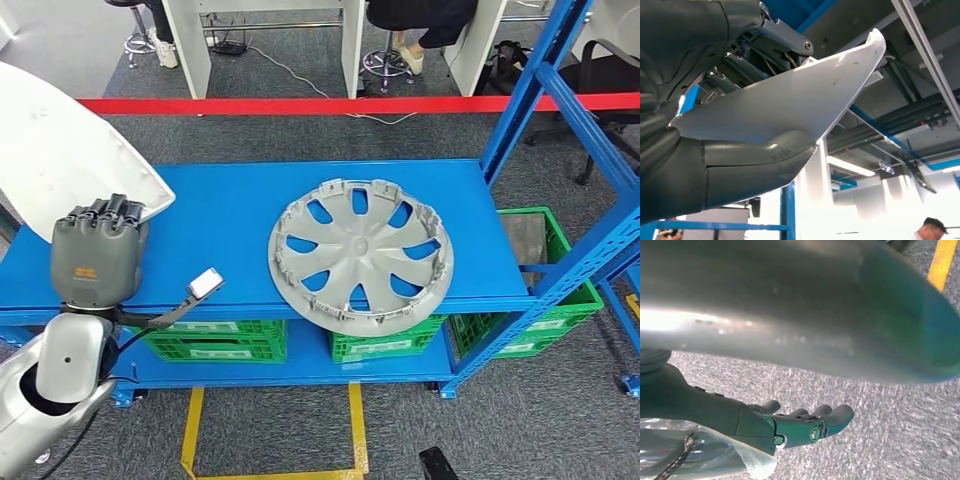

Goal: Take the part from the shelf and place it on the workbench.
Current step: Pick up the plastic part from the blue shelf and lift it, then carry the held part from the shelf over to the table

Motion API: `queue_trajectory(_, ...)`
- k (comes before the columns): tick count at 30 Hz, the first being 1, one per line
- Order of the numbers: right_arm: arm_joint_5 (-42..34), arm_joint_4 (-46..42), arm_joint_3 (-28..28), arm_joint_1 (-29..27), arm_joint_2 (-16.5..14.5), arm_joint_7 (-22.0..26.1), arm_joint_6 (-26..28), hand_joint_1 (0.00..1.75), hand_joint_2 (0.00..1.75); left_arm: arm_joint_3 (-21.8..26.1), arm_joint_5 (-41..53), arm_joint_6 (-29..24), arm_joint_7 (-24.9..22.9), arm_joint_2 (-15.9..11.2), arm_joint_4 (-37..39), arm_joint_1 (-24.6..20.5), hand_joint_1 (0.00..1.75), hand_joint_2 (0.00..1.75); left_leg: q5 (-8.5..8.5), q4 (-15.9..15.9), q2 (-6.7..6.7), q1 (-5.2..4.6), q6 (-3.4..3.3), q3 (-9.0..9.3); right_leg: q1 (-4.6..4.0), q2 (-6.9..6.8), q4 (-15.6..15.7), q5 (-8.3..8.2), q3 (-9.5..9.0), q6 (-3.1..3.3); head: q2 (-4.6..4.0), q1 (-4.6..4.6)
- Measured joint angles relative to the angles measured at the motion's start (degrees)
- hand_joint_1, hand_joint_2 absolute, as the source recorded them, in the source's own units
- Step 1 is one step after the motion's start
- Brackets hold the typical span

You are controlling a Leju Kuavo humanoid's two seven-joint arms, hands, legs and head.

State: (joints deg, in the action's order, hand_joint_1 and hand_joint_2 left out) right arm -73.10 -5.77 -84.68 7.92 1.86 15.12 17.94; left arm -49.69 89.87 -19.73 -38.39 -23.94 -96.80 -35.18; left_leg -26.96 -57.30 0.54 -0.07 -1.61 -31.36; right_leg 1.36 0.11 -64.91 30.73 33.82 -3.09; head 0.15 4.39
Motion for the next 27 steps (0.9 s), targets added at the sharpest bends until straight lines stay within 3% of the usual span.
queue_trajectory(2,-0.15,0.0,-0.17,0.14,-0.2,0.02,0.04,0.0,0.0,0.23,-0.01,0.88,-0.02,-0.31,-0.12,-0.11,1.75,1.75,-0.2,-0.98,-0.01,-0.07,0.83,-0.7,-0.11,-0.01,4.34,-1.52,-2.06,0.3,0.01,0.02)
queue_trajectory(6,-0.51,0.0,-0.45,0.15,-0.56,-0.1,0.06,0.0,0.0,0.71,0.01,1.41,-0.04,-0.97,-0.48,-0.14,1.75,1.75,-0.32,-2.11,-0.1,-0.13,2.21,-2.09,-0.09,0.25,4.92,-1.66,-1.43,1.65,0.0,-0.01)
queue_trajectory(8,-0.72,0.0,-0.48,0.17,-0.68,-0.17,0.11,0.0,0.0,0.82,0.01,1.41,-0.06,-1.27,-0.55,-0.11,1.75,1.75,-3.65,-5.9,-0.17,0.02,2.87,-3.59,0.07,0.21,5.13,-2.25,-0.64,2.78,0.0,-0.22)
queue_trajectory(10,-0.89,0.0,-0.5,0.14,-0.68,-0.22,0.15,0.0,0.0,0.86,0.01,1.42,-0.07,-1.47,-0.57,0.07,1.75,1.75,-8.2,-13.39,-0.22,0.18,3.31,-6.01,-0.1,0.15,5.12,-2.95,0.35,3.56,0.0,-0.4)
queue_trajectory(11,-0.92,0.0,-0.51,0.11,-0.68,-0.22,0.15,0.0,0.0,0.86,0.0,1.43,-0.08,-1.53,-0.57,0.22,1.75,1.75,-9.46,-16.48,-0.23,0.21,3.35,-6.8,-0.21,0.13,5.12,-3.33,0.84,3.76,0.0,-0.4)
queue_trajectory(12,-0.95,0.0,-0.52,0.09,-0.68,-0.23,0.14,0.0,0.0,0.86,-0.01,1.43,-0.08,-1.56,-0.57,0.35,1.75,1.75,-9.55,-17.83,-0.24,0.22,3.27,-6.82,-0.34,0.12,5.11,-3.73,1.32,3.83,0.0,-0.42)
queue_trajectory(13,-0.96,0.0,-0.53,0.09,-0.68,-0.23,0.14,0.0,0.0,0.87,-0.01,1.43,-0.08,-1.57,-0.57,0.43,1.75,1.75,-8.46,-16.98,-0.25,0.19,3.03,-5.84,-0.49,0.13,5.11,-4.14,1.79,3.84,0.0,-0.42)
queue_trajectory(14,-0.98,0.0,-0.54,0.09,-0.69,-0.23,0.14,0.0,0.0,0.88,-0.01,1.4,-0.08,-1.57,-0.57,0.46,1.75,1.75,-6.64,-14.08,-0.29,0.1,2.63,-3.89,-0.64,0.16,5.11,-4.55,2.22,3.81,0.0,-0.42)
queue_trajectory(15,-1.02,0.0,-0.54,0.1,-0.72,-0.23,0.15,0.0,0.0,0.91,-0.01,1.31,-0.08,-1.58,-0.57,0.44,1.75,1.75,-5.06,-9.92,-0.34,-0.08,2.0,-1.37,-0.74,0.18,5.12,-4.96,2.58,3.77,0.0,-0.4)
queue_trajectory(17,-1.14,-0.01,-0.54,0.1,-0.9,-0.24,0.19,0.0,0.0,0.97,-0.01,0.99,-0.08,-1.67,-0.58,0.34,1.75,1.75,-3.82,-2.51,-0.43,-0.48,0.94,2.91,-0.86,0.2,5.21,-5.81,3.09,3.39,0.0,-0.37)
queue_trajectory(18,-1.2,-0.02,-0.54,0.1,-0.98,-0.25,0.21,0.0,0.0,0.99,-0.01,0.82,-0.08,-1.75,-0.58,0.28,1.75,1.75,-3.92,-0.63,-0.46,-0.68,0.62,3.82,-0.79,0.18,5.37,-6.29,3.23,3.09,0.0,-0.37)
queue_trajectory(20,-1.28,-0.02,-0.54,0.05,-1.03,-0.27,0.22,0.0,0.0,1.01,0.01,0.63,-0.08,-1.97,-0.6,0.17,1.75,1.75,-3.24,0.51,-0.43,-0.8,0.46,3.75,-0.68,0.14,5.95,-7.35,3.41,2.41,0.0,-0.37)
queue_trajectory(22,-1.16,-0.02,-0.6,0.05,-1.04,0.0,0.19,0.0,0.0,1.07,0.01,0.59,-0.08,-2.15,-0.61,0.15,1.75,1.75,-1.69,1.32,-0.18,-0.55,0.12,3.01,-0.71,0.13,5.4,-6.08,4.08,1.91,0.0,-0.26)
queue_trajectory(23,-1.04,-0.02,-0.69,0.09,-1.05,0.16,0.17,0.0,0.0,1.22,0.01,0.65,-0.08,-2.25,-0.64,0.23,1.75,1.75,-0.87,1.67,-0.06,-0.39,-0.05,2.45,-0.74,0.11,3.72,-3.93,4.79,1.7,0.0,-0.16)
queue_trajectory(25,-0.72,-0.02,-0.94,0.28,-1.15,0.14,0.14,0.0,0.0,1.84,0.01,0.81,-0.08,-2.62,-0.81,0.67,1.75,1.75,0.5,1.64,0.06,-0.4,-0.31,0.79,-0.7,0.06,-2.89,1.63,6.68,1.36,0.0,-0.02)
queue_trajectory(26,-0.6,-0.02,-1.08,0.41,-1.2,-0.06,0.14,0.0,0.0,2.2,0.01,0.86,-0.08,-2.89,-0.92,1.02,1.75,1.75,1.15,1.53,0.08,-0.45,-0.29,-0.16,-0.68,0.03,-6.58,3.32,7.34,1.16,0.0,-0.01)
queue_trajectory(27,-0.49,-0.02,-1.24,0.53,-1.24,-0.3,0.14,0.0,0.0,2.54,0.01,0.85,-0.08,-3.21,-1.07,1.42,1.75,1.75,1.8,1.37,0.11,-0.48,-0.25,-1.15,-0.67,0.02,-9.21,3.62,7.46,1.02,0.0,-0.01)
